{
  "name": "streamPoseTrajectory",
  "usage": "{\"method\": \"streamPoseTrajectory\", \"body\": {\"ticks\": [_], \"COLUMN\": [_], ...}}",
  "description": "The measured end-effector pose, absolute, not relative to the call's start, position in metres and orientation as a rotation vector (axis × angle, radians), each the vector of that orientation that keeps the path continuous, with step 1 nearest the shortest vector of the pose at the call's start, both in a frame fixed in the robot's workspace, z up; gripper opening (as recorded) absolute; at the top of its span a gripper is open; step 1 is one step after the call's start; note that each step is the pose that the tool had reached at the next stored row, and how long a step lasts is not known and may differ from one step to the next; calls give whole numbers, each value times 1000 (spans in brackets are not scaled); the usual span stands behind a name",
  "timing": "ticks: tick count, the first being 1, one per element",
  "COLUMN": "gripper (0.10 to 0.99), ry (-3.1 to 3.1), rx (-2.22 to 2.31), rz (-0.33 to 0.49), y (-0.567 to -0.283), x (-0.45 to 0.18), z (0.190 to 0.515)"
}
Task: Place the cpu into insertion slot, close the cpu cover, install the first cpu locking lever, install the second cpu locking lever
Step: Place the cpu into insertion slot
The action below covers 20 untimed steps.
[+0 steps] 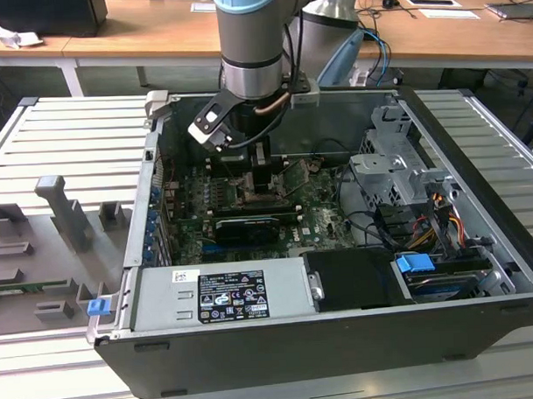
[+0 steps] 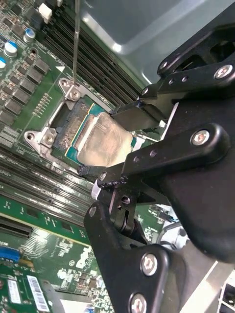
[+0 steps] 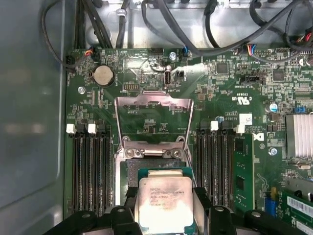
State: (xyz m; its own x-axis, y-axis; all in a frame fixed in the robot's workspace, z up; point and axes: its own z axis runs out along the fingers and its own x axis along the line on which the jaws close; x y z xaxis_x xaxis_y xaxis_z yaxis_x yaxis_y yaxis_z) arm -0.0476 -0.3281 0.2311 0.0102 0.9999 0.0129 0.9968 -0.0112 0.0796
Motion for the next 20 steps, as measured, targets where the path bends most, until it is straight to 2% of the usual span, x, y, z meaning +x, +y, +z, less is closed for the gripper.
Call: {"method": "streamPoseTrajectory", "body": {"ticks": [20], "gripper": [529], "ry": [2140], "rx": [2232], "rz": [100], "y": [-319], "x": [-46], "z": [207]}}
